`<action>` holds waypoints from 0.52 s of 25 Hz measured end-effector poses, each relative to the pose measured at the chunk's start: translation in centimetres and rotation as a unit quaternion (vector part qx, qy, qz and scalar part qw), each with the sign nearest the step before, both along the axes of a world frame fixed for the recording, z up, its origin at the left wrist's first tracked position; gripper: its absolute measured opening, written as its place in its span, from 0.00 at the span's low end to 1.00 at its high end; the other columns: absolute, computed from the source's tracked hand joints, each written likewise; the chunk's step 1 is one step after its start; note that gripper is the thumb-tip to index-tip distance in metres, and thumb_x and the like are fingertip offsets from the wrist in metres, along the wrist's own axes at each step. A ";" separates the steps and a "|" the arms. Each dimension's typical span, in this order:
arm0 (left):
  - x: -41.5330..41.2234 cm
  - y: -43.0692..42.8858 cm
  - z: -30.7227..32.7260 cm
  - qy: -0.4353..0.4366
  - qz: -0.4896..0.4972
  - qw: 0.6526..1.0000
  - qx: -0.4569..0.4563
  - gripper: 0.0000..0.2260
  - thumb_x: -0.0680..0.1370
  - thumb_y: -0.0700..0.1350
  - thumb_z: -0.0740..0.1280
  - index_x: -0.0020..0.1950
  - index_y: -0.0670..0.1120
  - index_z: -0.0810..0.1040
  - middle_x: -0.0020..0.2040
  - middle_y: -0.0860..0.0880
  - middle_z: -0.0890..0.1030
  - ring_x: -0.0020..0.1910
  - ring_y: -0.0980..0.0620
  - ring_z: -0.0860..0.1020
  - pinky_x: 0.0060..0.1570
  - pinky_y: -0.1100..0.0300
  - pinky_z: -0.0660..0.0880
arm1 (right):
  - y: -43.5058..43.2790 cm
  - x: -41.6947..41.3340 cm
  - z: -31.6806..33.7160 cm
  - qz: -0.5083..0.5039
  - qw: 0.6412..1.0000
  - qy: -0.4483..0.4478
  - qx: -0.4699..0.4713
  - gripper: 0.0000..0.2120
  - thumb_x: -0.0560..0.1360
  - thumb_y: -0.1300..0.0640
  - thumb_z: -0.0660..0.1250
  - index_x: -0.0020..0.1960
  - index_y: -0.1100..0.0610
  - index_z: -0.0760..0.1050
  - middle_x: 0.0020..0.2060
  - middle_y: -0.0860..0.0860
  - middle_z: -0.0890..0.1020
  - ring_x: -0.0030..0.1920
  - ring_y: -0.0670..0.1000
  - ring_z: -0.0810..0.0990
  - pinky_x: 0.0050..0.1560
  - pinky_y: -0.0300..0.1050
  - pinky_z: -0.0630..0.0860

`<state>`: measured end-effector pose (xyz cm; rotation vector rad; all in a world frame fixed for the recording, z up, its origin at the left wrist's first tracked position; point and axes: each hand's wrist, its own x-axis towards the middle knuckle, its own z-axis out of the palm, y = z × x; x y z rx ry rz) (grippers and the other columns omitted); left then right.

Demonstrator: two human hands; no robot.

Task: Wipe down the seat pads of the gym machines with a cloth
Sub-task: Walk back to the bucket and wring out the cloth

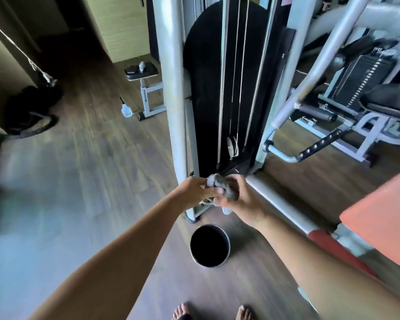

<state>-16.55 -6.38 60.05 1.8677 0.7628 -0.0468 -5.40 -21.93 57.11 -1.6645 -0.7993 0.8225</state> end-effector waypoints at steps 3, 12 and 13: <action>1.0 2.2 0.3 0.012 -0.050 0.998 -0.020 0.14 0.69 0.58 0.78 0.45 0.49 0.86 0.37 0.54 0.85 0.34 0.62 0.81 0.36 0.70 0.74 | 0.9 0.7 -0.6 -0.057 0.994 -0.091 -0.031 0.21 0.61 0.44 0.79 0.48 0.44 0.71 0.40 0.44 0.83 0.40 0.45 0.83 0.41 0.47 0.81; 2.4 6.8 -1.1 0.066 -0.067 0.995 0.042 0.10 0.69 0.46 0.79 0.48 0.47 0.83 0.44 0.47 0.83 0.45 0.47 0.79 0.48 0.55 0.76 | 3.4 3.6 0.0 -0.093 0.994 -0.041 -0.050 0.09 0.64 0.57 0.69 0.38 0.60 0.72 0.29 0.50 0.73 0.30 0.49 0.70 0.33 0.44 0.66; 2.5 6.9 -1.5 0.056 -0.046 0.997 0.004 0.12 0.68 0.45 0.79 0.50 0.48 0.84 0.47 0.45 0.85 0.49 0.45 0.82 0.55 0.51 0.78 | 3.6 3.6 -0.1 -0.093 0.994 -0.016 -0.051 0.08 0.64 0.59 0.69 0.37 0.60 0.71 0.29 0.51 0.72 0.30 0.49 0.69 0.33 0.43 0.66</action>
